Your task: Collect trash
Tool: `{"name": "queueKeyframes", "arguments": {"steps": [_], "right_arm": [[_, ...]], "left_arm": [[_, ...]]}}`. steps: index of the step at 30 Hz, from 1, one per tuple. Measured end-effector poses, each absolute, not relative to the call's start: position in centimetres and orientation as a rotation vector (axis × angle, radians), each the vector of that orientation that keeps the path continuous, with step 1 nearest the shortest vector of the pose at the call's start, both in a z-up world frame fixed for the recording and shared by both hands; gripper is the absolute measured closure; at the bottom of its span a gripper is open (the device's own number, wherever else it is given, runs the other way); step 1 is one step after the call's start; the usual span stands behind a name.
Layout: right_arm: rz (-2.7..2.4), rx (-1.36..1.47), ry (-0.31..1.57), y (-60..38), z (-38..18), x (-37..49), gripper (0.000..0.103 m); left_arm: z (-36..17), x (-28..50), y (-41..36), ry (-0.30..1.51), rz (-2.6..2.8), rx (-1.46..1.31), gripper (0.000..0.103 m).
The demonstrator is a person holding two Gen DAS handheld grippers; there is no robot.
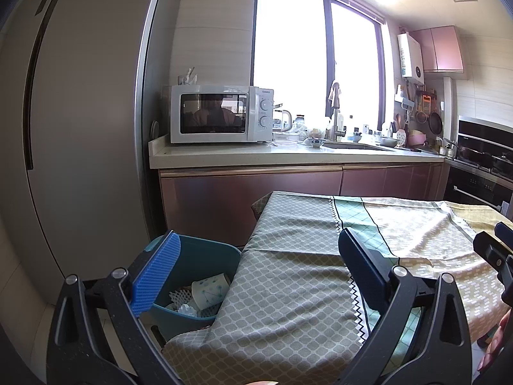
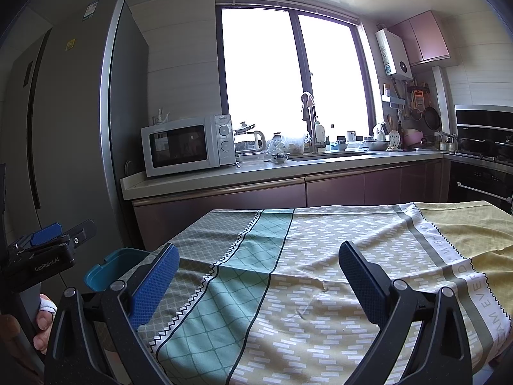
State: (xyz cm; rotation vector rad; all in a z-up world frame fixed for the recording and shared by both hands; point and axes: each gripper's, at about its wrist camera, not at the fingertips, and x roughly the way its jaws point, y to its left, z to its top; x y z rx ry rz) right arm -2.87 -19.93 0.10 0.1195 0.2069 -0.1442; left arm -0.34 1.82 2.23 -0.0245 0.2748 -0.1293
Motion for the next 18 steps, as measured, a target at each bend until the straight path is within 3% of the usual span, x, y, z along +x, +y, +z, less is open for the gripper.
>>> {"name": "queueKeyframes", "arguments": {"steps": [18], "right_arm": [[-0.149, 0.120, 0.208, -19.91, 0.22, -2.85, 0.007]], "left_arm": [[2.17, -0.49, 1.63, 0.275, -0.127, -0.025, 0.006]]}}
